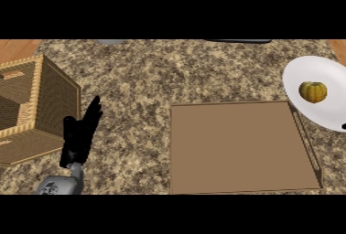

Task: Pick the squash from the tray and place it in the plate

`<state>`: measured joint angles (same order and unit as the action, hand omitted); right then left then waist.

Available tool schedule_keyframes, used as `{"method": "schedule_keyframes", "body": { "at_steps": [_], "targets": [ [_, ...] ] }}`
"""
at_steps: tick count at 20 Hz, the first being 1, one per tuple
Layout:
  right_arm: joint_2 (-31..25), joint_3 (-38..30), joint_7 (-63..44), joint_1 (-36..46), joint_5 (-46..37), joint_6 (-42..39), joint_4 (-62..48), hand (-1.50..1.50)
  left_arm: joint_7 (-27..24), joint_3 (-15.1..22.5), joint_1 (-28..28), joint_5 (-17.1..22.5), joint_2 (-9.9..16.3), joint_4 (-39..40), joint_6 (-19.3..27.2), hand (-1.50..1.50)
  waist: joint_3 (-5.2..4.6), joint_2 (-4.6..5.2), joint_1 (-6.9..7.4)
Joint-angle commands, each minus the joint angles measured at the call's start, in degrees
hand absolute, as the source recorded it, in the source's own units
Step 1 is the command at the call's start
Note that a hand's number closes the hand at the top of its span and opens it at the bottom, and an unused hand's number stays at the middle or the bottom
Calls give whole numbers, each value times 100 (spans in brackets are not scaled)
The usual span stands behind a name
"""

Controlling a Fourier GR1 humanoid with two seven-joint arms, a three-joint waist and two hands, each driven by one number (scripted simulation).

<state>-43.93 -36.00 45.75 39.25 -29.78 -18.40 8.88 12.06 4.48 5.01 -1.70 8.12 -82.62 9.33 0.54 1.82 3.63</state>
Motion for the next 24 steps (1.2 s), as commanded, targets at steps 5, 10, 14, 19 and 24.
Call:
{"method": "schedule_keyframes", "body": {
  "at_steps": [5,10,14,19,24],
  "targets": [
    [-127,0,206,-142,-10,-91,-57,-150,-111,-31,55,0,4,168,-64,0,4,14,11],
    [-500,-90,165,-288,51,-160,-93,-150,10,72,-53,-105,-82,-120,84,0,14,2,18],
    [-559,-192,200,-382,140,-83,-106,-150,-89,71,-126,-99,-83,-30,46,0,19,23,28],
    [-379,-322,213,-431,263,173,-142,-150,-49,-22,61,-60,-27,-27,17,0,23,32,52],
    [-600,-455,166,-595,359,303,-156,-150,-22,54,-67,-72,-87,-89,22,0,31,38,49]
  ]
}}
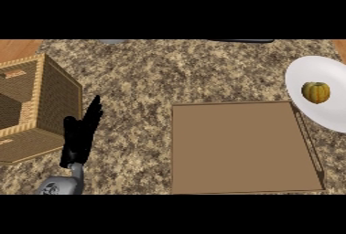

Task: Pick the squash from the tray and place it in the plate

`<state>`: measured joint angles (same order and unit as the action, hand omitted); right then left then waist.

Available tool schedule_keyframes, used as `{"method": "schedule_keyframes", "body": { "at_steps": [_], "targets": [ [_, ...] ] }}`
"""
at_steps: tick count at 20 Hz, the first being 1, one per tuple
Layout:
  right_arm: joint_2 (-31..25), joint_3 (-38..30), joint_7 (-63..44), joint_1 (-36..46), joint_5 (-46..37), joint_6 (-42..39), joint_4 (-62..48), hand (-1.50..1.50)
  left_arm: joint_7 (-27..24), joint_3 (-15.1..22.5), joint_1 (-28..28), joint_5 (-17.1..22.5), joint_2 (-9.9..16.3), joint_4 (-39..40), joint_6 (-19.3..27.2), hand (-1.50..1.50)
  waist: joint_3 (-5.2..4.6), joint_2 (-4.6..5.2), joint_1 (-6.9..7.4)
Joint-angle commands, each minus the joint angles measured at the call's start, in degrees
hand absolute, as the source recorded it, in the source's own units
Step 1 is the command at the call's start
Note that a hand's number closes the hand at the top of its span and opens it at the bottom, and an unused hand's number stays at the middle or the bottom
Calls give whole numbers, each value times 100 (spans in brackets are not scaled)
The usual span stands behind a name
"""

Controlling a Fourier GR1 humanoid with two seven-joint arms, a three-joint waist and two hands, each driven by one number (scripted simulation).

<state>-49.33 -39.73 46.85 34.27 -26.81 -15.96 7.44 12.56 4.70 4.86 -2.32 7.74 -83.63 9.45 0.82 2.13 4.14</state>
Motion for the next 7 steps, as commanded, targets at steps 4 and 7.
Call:
{"method": "schedule_keyframes", "body": {
  "at_steps": [4,7],
  "targets": [
    [-29,-80,-41,-73,49,134,-24,-150,-102,29,104,-73,-48,42,46,0,5,28,14],
    [-93,-77,-137,-9,31,263,17,-150,203,32,270,33,-132,88,10,0,4,27,3]
  ]
}}
